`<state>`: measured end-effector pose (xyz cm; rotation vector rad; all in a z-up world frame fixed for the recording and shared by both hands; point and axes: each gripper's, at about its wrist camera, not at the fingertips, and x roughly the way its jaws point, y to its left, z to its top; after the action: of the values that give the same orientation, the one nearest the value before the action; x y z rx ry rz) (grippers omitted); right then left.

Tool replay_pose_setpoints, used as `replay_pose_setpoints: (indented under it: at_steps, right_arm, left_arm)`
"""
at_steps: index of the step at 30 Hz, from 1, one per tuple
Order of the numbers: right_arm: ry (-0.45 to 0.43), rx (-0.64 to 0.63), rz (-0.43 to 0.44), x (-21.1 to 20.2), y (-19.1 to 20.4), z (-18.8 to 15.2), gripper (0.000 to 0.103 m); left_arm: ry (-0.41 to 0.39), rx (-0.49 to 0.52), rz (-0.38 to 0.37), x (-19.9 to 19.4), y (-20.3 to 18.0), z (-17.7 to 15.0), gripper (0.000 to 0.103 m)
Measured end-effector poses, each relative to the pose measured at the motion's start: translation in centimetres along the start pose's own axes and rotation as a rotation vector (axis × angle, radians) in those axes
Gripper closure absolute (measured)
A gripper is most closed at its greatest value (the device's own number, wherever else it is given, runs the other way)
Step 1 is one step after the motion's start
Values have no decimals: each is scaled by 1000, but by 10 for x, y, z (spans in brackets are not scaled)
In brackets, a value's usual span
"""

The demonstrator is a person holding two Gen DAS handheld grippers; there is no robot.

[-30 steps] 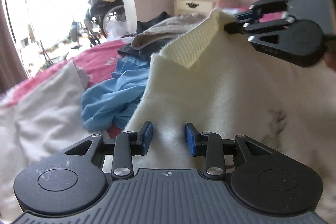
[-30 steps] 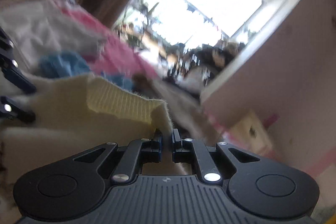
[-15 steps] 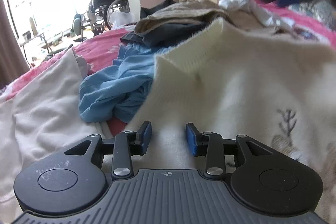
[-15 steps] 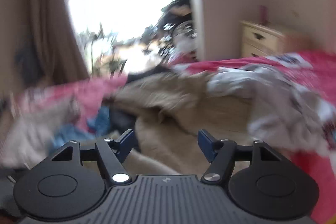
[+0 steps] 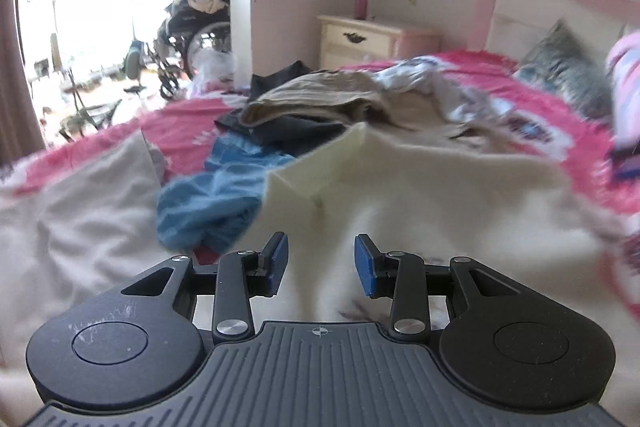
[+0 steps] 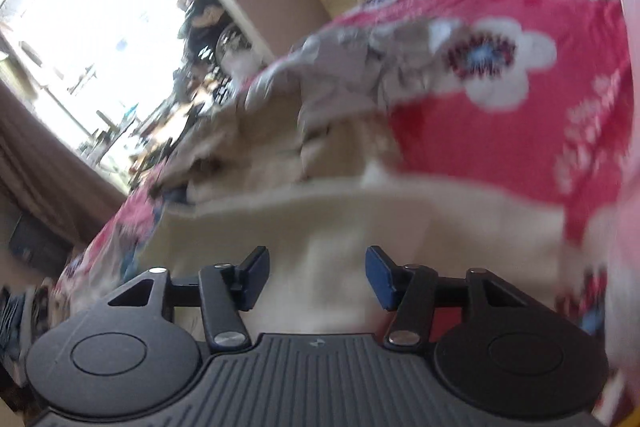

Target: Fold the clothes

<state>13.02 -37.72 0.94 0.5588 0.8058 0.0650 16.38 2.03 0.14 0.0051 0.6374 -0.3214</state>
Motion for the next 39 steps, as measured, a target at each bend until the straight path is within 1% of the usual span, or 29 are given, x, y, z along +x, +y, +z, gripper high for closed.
replay_pose_setpoints:
  at_steps: [2, 3, 4, 6, 8, 10, 13, 14, 15, 17, 19, 20, 22, 23, 25, 26, 27, 29, 33, 34, 35, 37, 39]
  right_arm:
    - [15, -26, 29, -3, 7, -22, 50]
    - [17, -59, 39, -4, 16, -32, 50]
    - [18, -93, 49, -5, 24, -43, 50]
    - [46, -178, 96, -4, 46, -67, 50]
    - [86, -273, 152, 2, 73, -89, 50]
    - [122, -374, 211, 10, 103, -112, 50]
    - [149, -492, 295, 15, 143, -141, 50]
    - [154, -508, 319, 16, 153, -149, 50]
    - [162, -513, 337, 19, 162, -156, 50]
    - [205, -498, 367, 29, 175, -169, 50]
    - [262, -503, 384, 39, 187, -187, 50]
    - [280, -525, 378, 43, 192, -195, 50]
    - [310, -565, 356, 51, 199, -210, 50]
    - [320, -572, 342, 53, 201, -216, 50]
    - [339, -572, 320, 56, 202, -224, 50]
    - [348, -554, 314, 58, 201, -225, 50]
    - [357, -537, 308, 59, 199, -226, 50]
    - [365, -512, 303, 59, 199, -228, 50]
    - [378, -475, 315, 59, 204, -224, 49]
    - [394, -479, 334, 59, 211, -221, 49]
    - [409, -507, 360, 61, 222, -218, 49]
    - [378, -630, 409, 59, 258, -210, 49]
    - [345, -755, 457, 57, 294, -202, 44]
  left_arm:
    - [28, -79, -69, -24, 4, -14, 66]
    - [52, -105, -94, -35, 4, -24, 66]
    - [76, -120, -102, -44, 4, -33, 66]
    - [118, -141, -83, -66, 4, -55, 66]
    - [135, -153, -37, -90, 9, -75, 66]
    - [136, -162, 24, -115, 18, -90, 66]
    - [139, -182, 156, -154, 42, -111, 66]
    - [148, -186, 204, -162, 52, -117, 66]
    - [160, -185, 269, -170, 62, -124, 65]
    - [183, -173, 395, -183, 83, -136, 65]
    - [203, -124, 513, -189, 98, -146, 65]
    - [213, -103, 562, -191, 107, -151, 65]
    - [237, -86, 617, -192, 126, -159, 63]
    - [243, -86, 629, -191, 135, -162, 63]
    - [258, -93, 614, -185, 152, -166, 57]
    - [273, -100, 589, -181, 159, -169, 50]
    - [285, -107, 554, -177, 166, -170, 46]
    - [285, -129, 508, -170, 178, -172, 44]
    - [255, -227, 457, -167, 197, -173, 41]
    - [252, -247, 451, -168, 200, -173, 41]
    - [248, -250, 450, -168, 200, -173, 41]
    - [248, -223, 458, -167, 196, -174, 41]
    - [248, -198, 465, -167, 190, -176, 41]
